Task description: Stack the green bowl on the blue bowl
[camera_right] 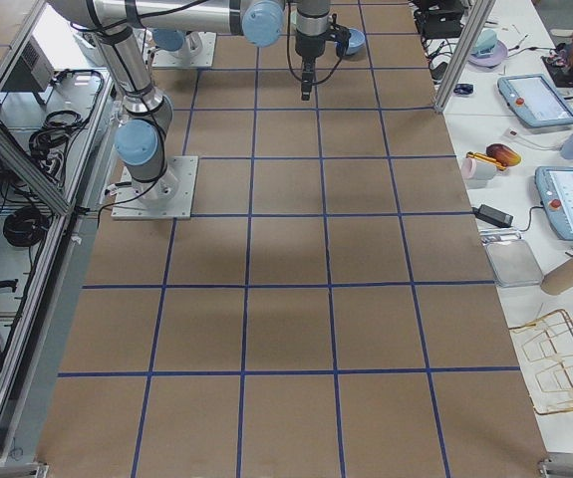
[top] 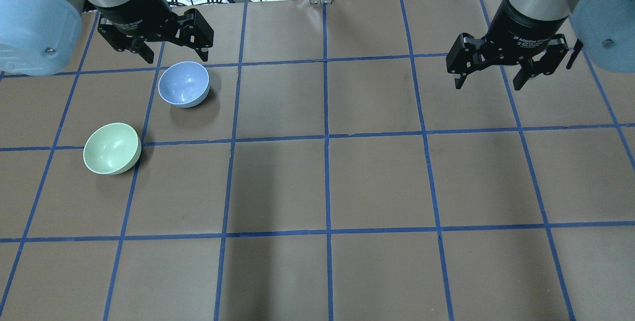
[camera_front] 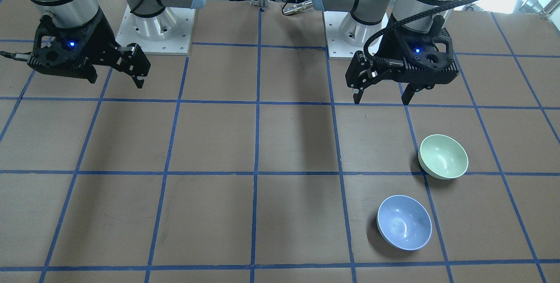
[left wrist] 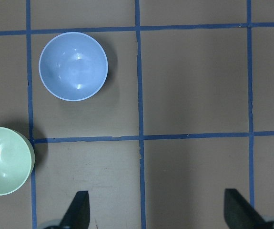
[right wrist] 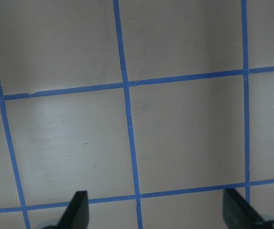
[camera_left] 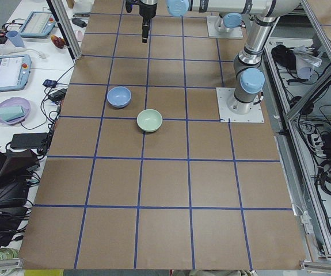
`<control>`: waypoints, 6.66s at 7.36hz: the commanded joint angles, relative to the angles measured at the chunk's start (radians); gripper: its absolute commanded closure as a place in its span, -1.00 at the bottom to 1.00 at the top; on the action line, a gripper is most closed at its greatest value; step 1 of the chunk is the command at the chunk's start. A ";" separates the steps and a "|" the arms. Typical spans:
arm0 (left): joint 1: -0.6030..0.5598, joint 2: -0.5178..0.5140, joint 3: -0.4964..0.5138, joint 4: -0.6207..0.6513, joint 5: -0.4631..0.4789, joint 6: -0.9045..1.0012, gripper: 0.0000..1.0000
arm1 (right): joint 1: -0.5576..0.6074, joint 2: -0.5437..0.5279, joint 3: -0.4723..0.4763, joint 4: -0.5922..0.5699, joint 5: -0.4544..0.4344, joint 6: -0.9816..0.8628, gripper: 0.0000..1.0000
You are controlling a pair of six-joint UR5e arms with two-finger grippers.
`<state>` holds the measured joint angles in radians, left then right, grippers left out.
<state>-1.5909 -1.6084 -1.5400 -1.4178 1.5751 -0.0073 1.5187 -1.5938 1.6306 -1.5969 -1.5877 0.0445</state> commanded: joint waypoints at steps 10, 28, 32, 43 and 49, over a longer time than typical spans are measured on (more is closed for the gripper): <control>0.012 0.019 -0.008 -0.007 0.008 0.001 -1.00 | 0.000 0.000 0.000 0.000 0.000 0.000 -1.00; 0.690 -0.227 -0.249 0.276 -0.152 0.748 -1.00 | 0.000 0.000 0.000 0.000 0.000 0.000 -1.00; 0.732 -0.339 -0.261 0.304 -0.222 0.788 -1.00 | 0.000 0.000 0.000 0.000 0.000 0.000 -1.00; 0.730 -0.367 -0.359 0.411 -0.208 0.751 0.14 | 0.000 0.000 0.000 0.000 0.000 0.000 -1.00; 0.732 -0.367 -0.354 0.411 -0.207 0.754 0.91 | 0.000 0.000 0.000 0.000 0.000 0.000 -1.00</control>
<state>-0.8604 -1.9769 -1.8973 -1.0065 1.3684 0.7460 1.5186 -1.5938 1.6306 -1.5969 -1.5877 0.0445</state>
